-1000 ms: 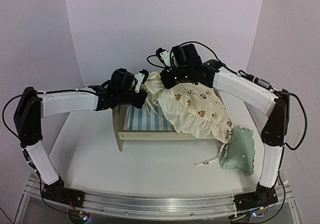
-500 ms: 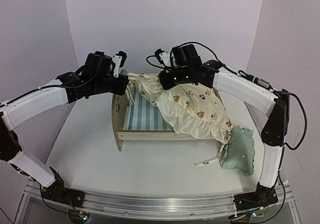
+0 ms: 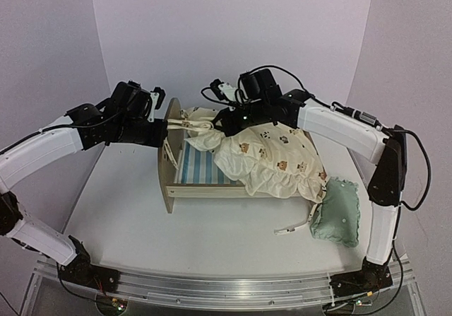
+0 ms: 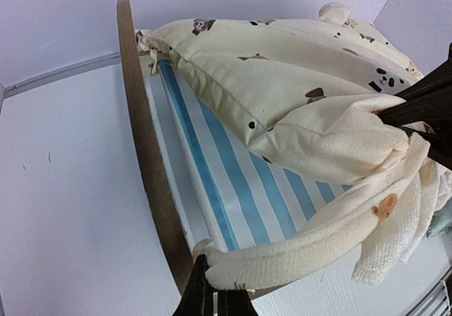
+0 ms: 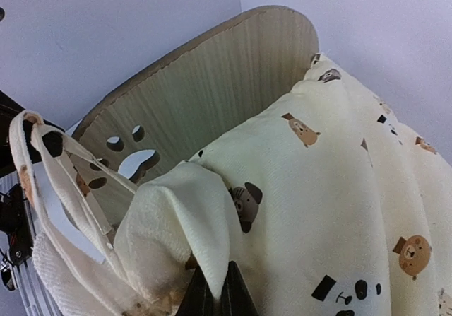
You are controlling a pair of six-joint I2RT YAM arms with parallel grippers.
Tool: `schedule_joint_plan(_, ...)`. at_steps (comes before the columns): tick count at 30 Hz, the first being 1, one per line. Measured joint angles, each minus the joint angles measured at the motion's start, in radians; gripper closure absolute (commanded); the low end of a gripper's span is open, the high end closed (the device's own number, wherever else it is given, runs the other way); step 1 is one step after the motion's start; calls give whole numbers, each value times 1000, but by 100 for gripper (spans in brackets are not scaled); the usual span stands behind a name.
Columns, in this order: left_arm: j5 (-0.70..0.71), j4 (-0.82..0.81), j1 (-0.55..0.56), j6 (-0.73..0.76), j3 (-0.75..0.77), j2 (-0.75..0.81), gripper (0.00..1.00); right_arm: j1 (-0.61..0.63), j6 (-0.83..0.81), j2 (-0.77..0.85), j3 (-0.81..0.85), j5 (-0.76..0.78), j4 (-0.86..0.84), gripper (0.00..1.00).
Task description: Set up the pet bed
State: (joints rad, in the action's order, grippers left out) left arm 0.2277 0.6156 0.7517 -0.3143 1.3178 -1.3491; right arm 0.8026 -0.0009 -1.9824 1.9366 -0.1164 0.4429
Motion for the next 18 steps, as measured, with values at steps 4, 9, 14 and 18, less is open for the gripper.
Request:
schedule_joint_plan(4,-11,33,0,-31,-47,46,100,18,-10,-22,-9,-24,-1,95)
schedule_joint_plan(9,-41,57,2,-61,-60,64,100,34,-10,-34,-40,-28,-8,96)
schedule_joint_plan(14,-65,82,8,-87,-81,66,100,34,-10,-34,-90,-15,-32,97)
schedule_joint_plan(18,-70,91,19,-97,-81,64,100,36,-9,-34,-136,23,-55,97)
